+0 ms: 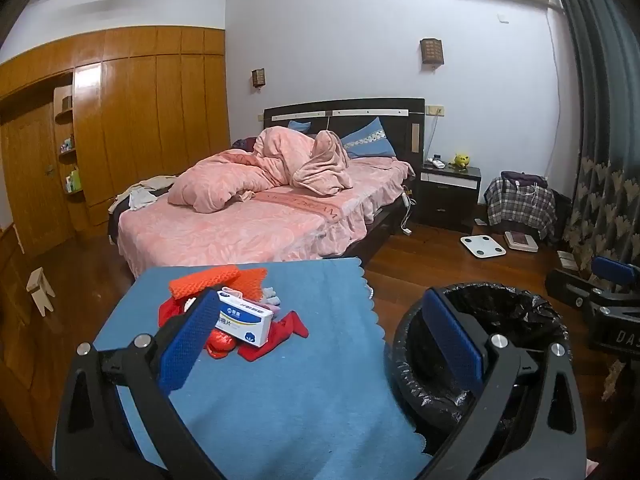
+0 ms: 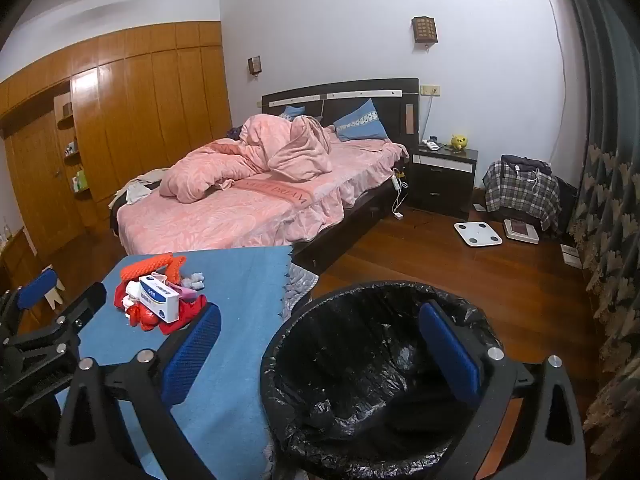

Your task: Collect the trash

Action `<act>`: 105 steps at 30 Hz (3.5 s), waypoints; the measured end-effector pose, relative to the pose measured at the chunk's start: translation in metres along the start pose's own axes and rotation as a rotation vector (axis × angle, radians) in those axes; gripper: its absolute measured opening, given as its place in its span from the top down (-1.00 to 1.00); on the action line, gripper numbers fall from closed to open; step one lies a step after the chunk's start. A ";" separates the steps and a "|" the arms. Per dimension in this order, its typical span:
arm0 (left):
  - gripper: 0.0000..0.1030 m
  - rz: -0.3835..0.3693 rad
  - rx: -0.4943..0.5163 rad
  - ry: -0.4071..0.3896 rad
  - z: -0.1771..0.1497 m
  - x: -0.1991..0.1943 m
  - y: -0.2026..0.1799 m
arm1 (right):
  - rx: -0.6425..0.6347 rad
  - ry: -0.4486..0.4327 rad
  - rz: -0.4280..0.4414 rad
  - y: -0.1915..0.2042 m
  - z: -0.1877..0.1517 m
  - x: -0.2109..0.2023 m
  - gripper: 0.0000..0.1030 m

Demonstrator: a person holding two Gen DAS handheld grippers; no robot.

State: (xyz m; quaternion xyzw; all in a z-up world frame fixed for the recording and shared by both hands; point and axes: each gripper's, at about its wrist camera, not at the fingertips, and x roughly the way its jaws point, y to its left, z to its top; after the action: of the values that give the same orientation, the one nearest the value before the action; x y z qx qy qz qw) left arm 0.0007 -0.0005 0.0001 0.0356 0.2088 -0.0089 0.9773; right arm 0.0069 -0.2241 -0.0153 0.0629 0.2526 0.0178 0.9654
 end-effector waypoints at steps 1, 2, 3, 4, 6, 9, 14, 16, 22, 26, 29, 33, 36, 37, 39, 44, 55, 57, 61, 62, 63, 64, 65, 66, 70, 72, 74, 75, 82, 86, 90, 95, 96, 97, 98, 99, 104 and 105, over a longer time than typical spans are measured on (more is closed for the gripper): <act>-0.90 -0.002 0.000 0.000 0.000 0.000 0.000 | 0.001 0.002 0.000 0.000 0.000 0.000 -0.88; -0.90 -0.002 0.000 0.000 0.001 0.000 -0.001 | 0.000 0.001 0.001 0.000 0.000 0.000 -0.88; -0.90 -0.004 0.001 -0.001 0.001 0.001 -0.002 | -0.001 0.001 0.000 0.001 0.000 0.000 -0.88; -0.90 -0.005 0.001 -0.001 0.001 0.001 -0.002 | -0.001 0.001 -0.001 0.000 0.000 0.000 -0.88; -0.90 0.000 -0.010 -0.010 0.002 -0.001 0.004 | 0.001 0.000 -0.001 0.000 0.000 0.000 -0.88; -0.90 0.002 -0.011 -0.013 0.004 -0.002 0.005 | 0.002 0.001 -0.003 -0.002 0.000 0.001 -0.88; -0.90 0.002 -0.010 -0.012 0.008 -0.002 0.006 | -0.005 -0.004 -0.002 0.002 -0.001 0.000 -0.88; -0.90 0.003 -0.010 -0.012 0.010 -0.001 0.007 | -0.006 -0.006 -0.003 0.002 -0.001 0.000 -0.88; -0.90 0.005 -0.015 -0.017 0.006 -0.004 0.009 | -0.007 -0.007 -0.003 0.001 0.000 0.000 -0.88; -0.90 0.005 -0.014 -0.017 0.008 -0.004 0.010 | -0.007 -0.007 -0.003 0.001 0.003 -0.001 -0.88; -0.90 0.004 -0.016 -0.019 0.003 -0.003 0.009 | -0.009 -0.004 -0.003 0.001 0.003 -0.001 -0.88; -0.90 0.004 -0.017 -0.018 0.003 -0.004 0.011 | -0.009 -0.006 -0.003 0.002 0.006 -0.002 -0.88; -0.90 0.004 -0.016 -0.018 0.004 -0.005 0.013 | -0.009 -0.007 -0.003 0.002 0.005 -0.002 -0.88; -0.90 0.004 -0.016 -0.018 0.004 -0.005 0.013 | -0.009 -0.006 -0.004 0.002 0.005 -0.002 -0.88; -0.90 0.003 -0.015 -0.017 0.004 -0.006 0.014 | -0.009 -0.005 -0.003 0.002 0.005 -0.001 -0.88; -0.90 0.003 -0.017 -0.019 0.002 -0.003 0.012 | -0.011 -0.002 -0.002 0.005 0.010 -0.003 -0.88; -0.90 0.003 -0.020 -0.019 0.002 -0.003 0.009 | -0.012 -0.001 -0.001 0.008 0.007 0.000 -0.88; -0.90 0.002 -0.020 -0.019 0.002 -0.003 0.010 | -0.013 -0.001 -0.002 0.008 0.006 0.000 -0.88; -0.90 0.003 -0.020 -0.019 0.002 -0.003 0.009 | -0.012 0.000 -0.001 0.008 0.007 0.000 -0.88; -0.90 0.003 -0.020 -0.018 0.002 -0.003 0.010 | -0.012 0.000 -0.001 0.008 0.006 0.000 -0.88; -0.90 0.002 -0.021 -0.018 0.002 -0.003 0.009 | -0.012 0.000 -0.001 0.008 0.006 0.000 -0.88; -0.90 0.002 -0.021 -0.018 0.002 -0.003 0.009 | -0.012 -0.001 -0.001 0.008 0.007 0.000 -0.88; -0.90 0.003 -0.021 -0.018 0.002 -0.003 0.010 | -0.013 -0.001 -0.001 0.008 0.006 0.000 -0.88; -0.90 0.003 -0.021 -0.018 0.002 -0.003 0.009 | -0.013 -0.001 -0.001 0.008 0.006 0.000 -0.88; -0.90 0.002 -0.021 -0.018 0.002 -0.003 0.010 | -0.013 0.000 -0.001 0.008 0.006 0.000 -0.88; -0.90 0.002 -0.022 -0.017 0.002 -0.003 0.010 | -0.013 0.002 0.001 0.009 0.006 0.000 -0.88; -0.90 0.002 -0.023 -0.017 0.002 -0.003 0.010 | -0.014 0.001 0.002 0.009 0.006 0.000 -0.88; -0.90 0.002 -0.023 -0.017 0.002 -0.003 0.010 | -0.014 0.001 0.002 0.009 0.006 0.000 -0.88; -0.90 0.006 -0.030 -0.018 0.006 -0.004 0.016 | -0.016 0.000 0.010 0.022 0.005 0.008 -0.88; -0.90 0.011 -0.040 -0.014 0.005 -0.003 0.022 | -0.023 -0.002 0.022 0.032 0.005 0.013 -0.88; -0.90 0.024 -0.052 -0.009 0.001 0.000 0.027 | -0.029 0.003 0.042 0.042 0.005 0.022 -0.88; -0.90 0.052 -0.069 0.008 -0.004 0.009 0.038 | -0.042 0.003 0.067 0.055 0.007 0.036 -0.88; -0.90 0.061 -0.072 0.010 -0.006 0.011 0.043 | -0.042 0.003 0.074 0.058 0.007 0.040 -0.88; -0.90 0.071 -0.073 0.012 -0.008 0.014 0.047 | -0.043 0.003 0.082 0.061 0.007 0.044 -0.88; -0.90 0.082 -0.074 0.014 -0.009 0.016 0.051 | -0.043 0.005 0.090 0.065 0.007 0.050 -0.88; -0.90 0.094 -0.078 0.016 -0.011 0.020 0.059 | -0.044 0.008 0.103 0.070 0.006 0.057 -0.88; -0.90 0.165 -0.126 0.056 -0.028 0.044 0.109 | -0.066 0.021 0.142 0.099 -0.001 0.094 -0.88; -0.90 0.184 -0.138 0.064 -0.032 0.049 0.121 | -0.071 0.025 0.146 0.107 -0.004 0.101 -0.88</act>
State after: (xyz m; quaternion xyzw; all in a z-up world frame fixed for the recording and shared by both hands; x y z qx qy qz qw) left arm 0.0365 0.1227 -0.0410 -0.0123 0.2359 0.0964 0.9669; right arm 0.0927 -0.1110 -0.0538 0.0467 0.2586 0.0979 0.9599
